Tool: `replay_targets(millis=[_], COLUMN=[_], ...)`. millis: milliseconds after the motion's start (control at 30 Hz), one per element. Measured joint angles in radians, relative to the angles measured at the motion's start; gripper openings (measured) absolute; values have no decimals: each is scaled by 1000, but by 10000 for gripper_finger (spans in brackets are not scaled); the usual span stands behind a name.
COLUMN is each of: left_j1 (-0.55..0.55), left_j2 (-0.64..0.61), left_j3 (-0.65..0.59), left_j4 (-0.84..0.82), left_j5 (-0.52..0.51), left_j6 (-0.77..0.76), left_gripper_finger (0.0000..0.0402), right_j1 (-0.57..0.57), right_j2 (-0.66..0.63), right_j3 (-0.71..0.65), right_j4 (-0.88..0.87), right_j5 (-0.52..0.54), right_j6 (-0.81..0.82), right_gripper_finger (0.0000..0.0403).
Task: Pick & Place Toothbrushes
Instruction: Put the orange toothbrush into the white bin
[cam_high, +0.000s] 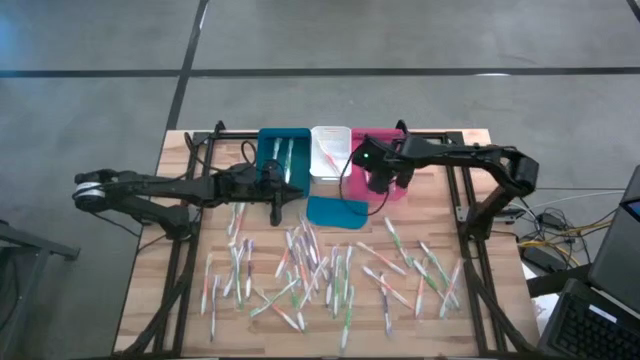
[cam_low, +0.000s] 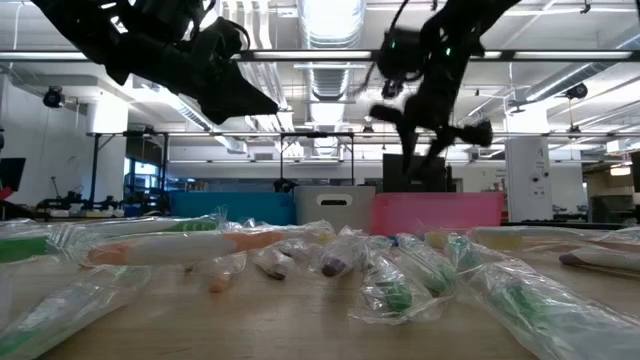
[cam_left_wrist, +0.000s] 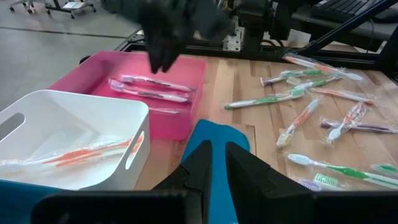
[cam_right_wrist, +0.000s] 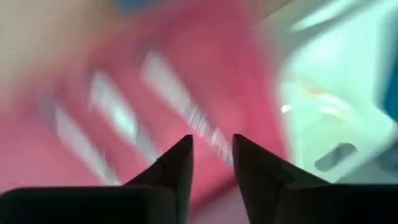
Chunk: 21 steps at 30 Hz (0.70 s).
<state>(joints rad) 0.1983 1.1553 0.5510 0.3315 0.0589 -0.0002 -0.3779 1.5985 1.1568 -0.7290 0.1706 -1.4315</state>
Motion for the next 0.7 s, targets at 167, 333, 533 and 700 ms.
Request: replay_targets(millis=[167, 333, 533, 700], left_j1=[0, 0, 0, 0], left_j2=[0, 0, 0, 0], left_j3=[0, 0, 0, 0], left_j4=[-2, -3, -4, -7], left_j5=[0, 0, 0, 0], left_j6=[0, 0, 0, 0], left_gripper_finger=[51, 51, 51, 51], right_j1=[56, 64, 66, 66], right_j2=[-89, -172, -230, -254], right_j3=[0, 0, 0, 0], right_j4=[153, 261, 426, 552], right_j5=[-112, -231, -384, -381], right_j6=[684, 1099, 1449, 1592], right_gripper_finger=[36, 14, 25, 35])
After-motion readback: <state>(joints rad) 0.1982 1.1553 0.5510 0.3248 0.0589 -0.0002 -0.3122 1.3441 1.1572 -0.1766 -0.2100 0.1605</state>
